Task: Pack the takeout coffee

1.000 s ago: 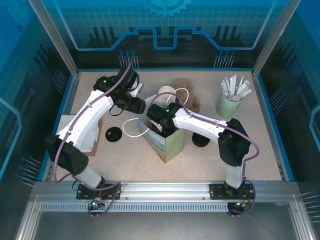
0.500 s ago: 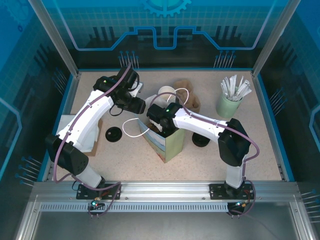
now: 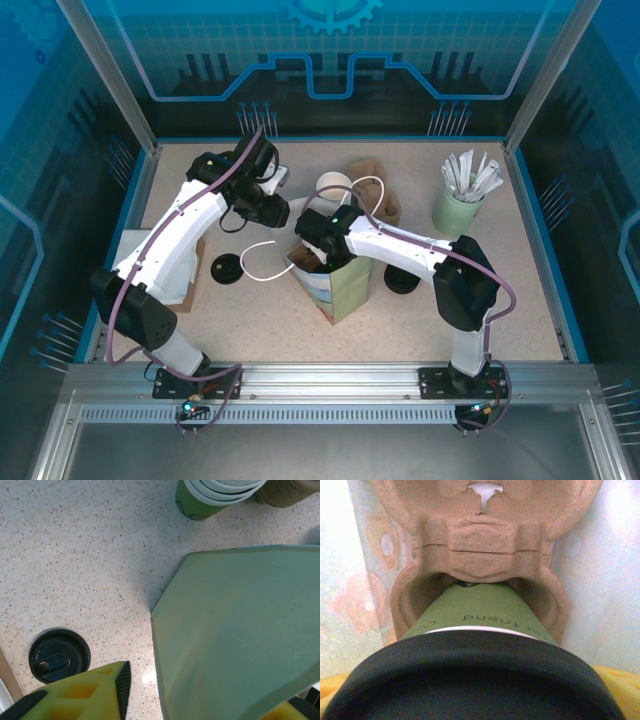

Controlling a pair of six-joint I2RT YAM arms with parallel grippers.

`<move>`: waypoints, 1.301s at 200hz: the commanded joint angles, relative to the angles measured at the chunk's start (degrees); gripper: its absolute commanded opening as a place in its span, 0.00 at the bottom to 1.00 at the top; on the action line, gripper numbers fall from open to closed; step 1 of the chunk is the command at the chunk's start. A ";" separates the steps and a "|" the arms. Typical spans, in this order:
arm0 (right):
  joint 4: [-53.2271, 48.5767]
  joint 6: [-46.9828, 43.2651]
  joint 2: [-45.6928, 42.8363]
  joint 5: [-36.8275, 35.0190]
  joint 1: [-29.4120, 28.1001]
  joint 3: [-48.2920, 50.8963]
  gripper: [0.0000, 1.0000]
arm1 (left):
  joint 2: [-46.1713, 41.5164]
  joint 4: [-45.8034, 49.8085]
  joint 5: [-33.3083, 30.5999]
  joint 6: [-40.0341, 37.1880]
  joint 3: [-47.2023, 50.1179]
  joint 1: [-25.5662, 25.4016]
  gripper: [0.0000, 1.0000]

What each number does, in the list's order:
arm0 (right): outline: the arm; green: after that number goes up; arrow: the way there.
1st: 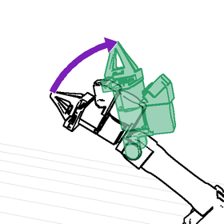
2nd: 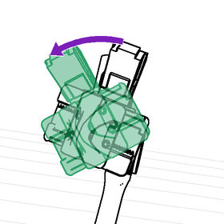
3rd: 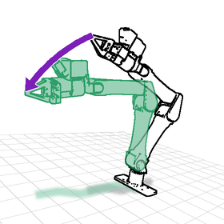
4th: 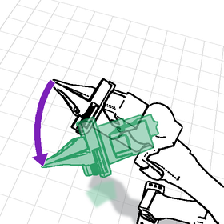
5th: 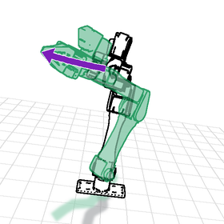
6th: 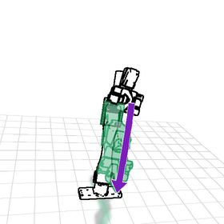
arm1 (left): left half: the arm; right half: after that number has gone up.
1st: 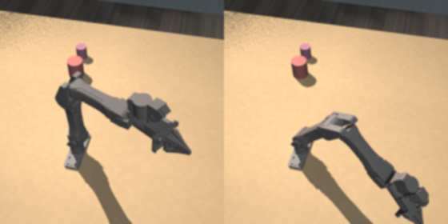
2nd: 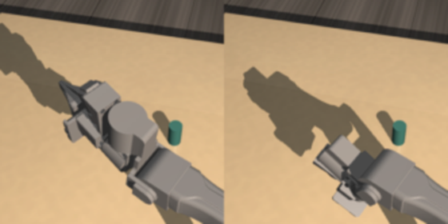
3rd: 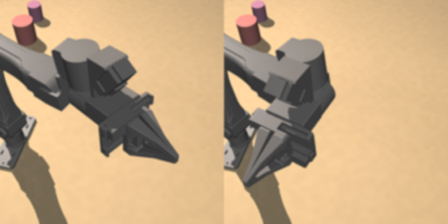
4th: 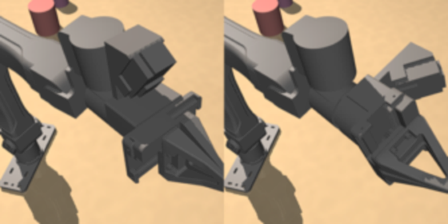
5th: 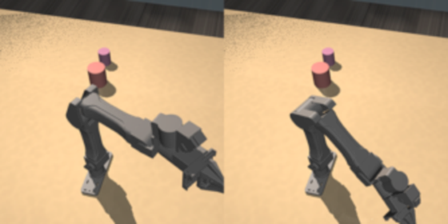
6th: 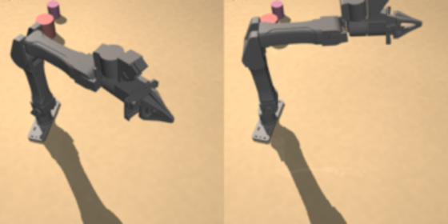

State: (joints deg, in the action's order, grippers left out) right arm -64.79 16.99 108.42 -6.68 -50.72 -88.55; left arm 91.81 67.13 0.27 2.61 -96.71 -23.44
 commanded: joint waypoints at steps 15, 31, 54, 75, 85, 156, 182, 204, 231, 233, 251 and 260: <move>-3.62 2.27 0.04 -0.57 1.24 -2.40 1.00 | -1.41 -0.12 1.63 -0.84 -1.03 -0.31 0.31; -4.65 2.95 0.12 -0.17 1.44 -3.96 1.00 | -1.72 -0.29 1.48 -0.78 -0.85 -0.46 0.26; -6.14 3.44 0.22 0.33 1.78 -6.32 1.00 | -1.89 -0.34 1.57 -0.76 -0.71 -0.62 0.19; -7.39 3.79 0.23 0.70 2.21 -7.90 1.00 | -2.02 -0.34 1.42 -0.49 -0.90 -1.06 0.14; -7.83 3.90 0.28 0.82 2.37 -8.39 1.00 | -2.08 -0.21 1.18 -0.41 -1.07 -1.29 0.13; -10.15 4.67 0.53 -0.01 2.47 -13.39 1.00 | -1.51 0.71 -0.33 0.55 -2.10 -1.96 0.13; -10.61 4.84 0.33 -0.13 2.51 -15.33 1.00 | -1.36 0.72 -0.45 0.84 -2.09 -1.96 0.13; -11.53 4.72 -0.20 -0.06 2.47 -17.69 1.00 | -1.09 0.72 -0.36 0.90 -2.13 -1.96 0.14; -13.27 4.43 -1.63 -0.74 2.73 -20.59 1.00 | -0.71 0.72 -0.28 0.88 -2.14 -1.96 0.16; -13.43 4.38 -1.79 -0.76 2.77 -20.82 1.00 | -0.68 0.72 -0.25 0.88 -2.12 -1.96 0.16; -14.26 4.30 -3.22 -1.09 2.96 -22.46 1.00 | -0.15 0.88 -0.18 0.86 -2.51 -1.93 0.17; -14.58 4.35 -4.05 -1.13 2.96 -23.33 1.00 | 0.16 0.98 -0.09 0.93 -2.79 -1.96 0.17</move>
State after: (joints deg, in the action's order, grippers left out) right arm -76.05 20.99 108.03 -7.09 -48.80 -108.71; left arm 91.46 67.00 0.67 3.05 -97.03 -25.15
